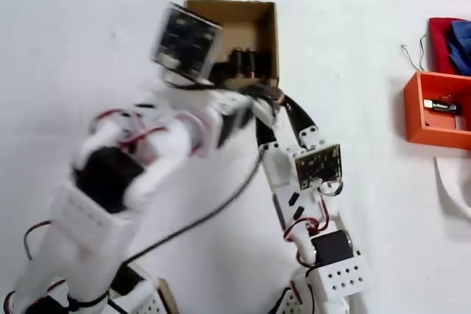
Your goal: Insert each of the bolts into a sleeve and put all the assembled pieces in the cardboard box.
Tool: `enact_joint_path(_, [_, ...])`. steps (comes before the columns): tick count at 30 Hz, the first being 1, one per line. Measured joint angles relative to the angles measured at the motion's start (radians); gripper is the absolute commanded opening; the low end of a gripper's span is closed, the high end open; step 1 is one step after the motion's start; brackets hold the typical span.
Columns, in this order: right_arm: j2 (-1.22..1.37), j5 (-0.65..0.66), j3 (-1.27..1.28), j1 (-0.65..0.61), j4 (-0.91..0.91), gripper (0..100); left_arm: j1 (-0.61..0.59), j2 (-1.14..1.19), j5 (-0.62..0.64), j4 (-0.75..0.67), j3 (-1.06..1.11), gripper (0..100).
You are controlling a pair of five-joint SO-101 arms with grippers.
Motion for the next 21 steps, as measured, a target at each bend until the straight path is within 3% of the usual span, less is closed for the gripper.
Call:
enact_joint_path(6, [0.005,0.000,-0.115,0.037,0.095,2.2,-0.364,-0.002,0.000,0.198,-0.017,16])
enact_joint_path(11, [0.041,0.000,-0.379,0.026,0.299,2.2,-0.690,-0.002,0.000,0.245,0.213,16])
enact_joint_path(17, [0.284,-0.005,-0.717,-0.038,0.436,2.2,-0.914,-0.002,-0.072,0.015,0.624,16])
enact_joint_path(21, [0.569,-0.107,-0.964,-0.049,0.496,2.2,-0.971,0.000,-0.167,-0.204,0.872,16])
